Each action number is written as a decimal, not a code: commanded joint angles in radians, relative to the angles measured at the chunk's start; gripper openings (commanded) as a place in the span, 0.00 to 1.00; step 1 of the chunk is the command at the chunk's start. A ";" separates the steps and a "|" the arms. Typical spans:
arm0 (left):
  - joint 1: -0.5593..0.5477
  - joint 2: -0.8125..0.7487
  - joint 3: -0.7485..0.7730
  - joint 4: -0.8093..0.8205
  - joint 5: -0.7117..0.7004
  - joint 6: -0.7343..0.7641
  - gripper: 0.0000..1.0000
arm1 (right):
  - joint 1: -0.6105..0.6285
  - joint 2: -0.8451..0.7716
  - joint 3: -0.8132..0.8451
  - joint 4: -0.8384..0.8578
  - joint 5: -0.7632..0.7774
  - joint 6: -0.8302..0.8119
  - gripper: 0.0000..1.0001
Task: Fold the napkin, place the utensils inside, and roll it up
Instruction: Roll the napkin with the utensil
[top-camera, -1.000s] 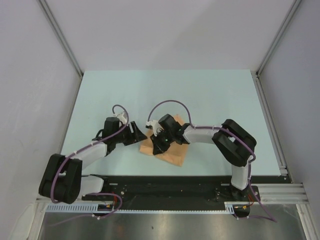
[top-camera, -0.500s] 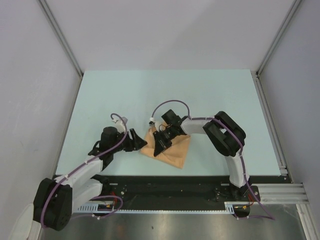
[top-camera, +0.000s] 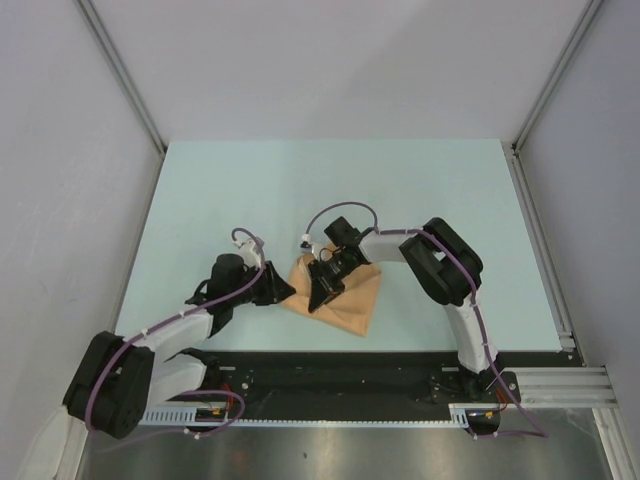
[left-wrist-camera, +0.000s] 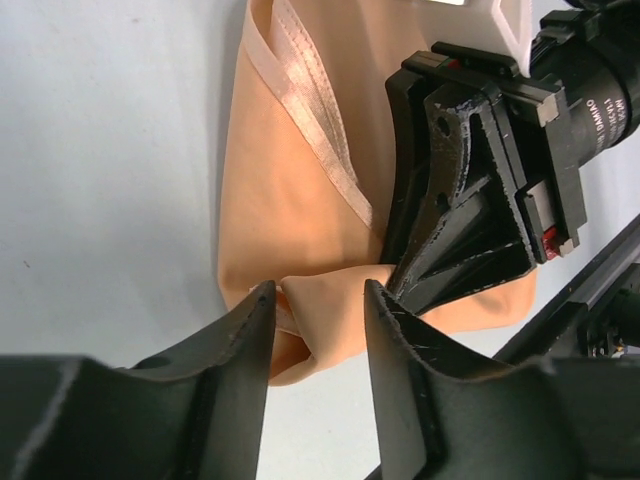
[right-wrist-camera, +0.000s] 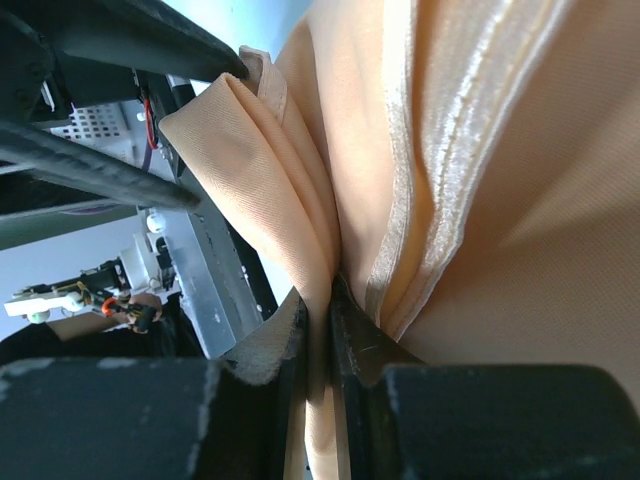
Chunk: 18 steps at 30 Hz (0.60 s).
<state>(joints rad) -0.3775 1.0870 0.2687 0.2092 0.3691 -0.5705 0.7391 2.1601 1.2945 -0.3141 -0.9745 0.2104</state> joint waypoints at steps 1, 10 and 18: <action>-0.009 0.050 0.026 0.068 0.002 0.021 0.42 | -0.001 0.060 -0.004 -0.109 0.095 -0.022 0.15; -0.009 0.143 0.023 0.116 0.011 -0.002 0.25 | -0.004 0.066 0.002 -0.115 0.103 -0.022 0.16; -0.008 0.235 0.079 -0.037 -0.070 -0.011 0.00 | -0.015 -0.008 0.002 -0.115 0.126 -0.013 0.45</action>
<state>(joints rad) -0.3824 1.2812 0.3019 0.2573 0.3653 -0.5858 0.7345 2.1658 1.3148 -0.3489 -0.9970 0.2287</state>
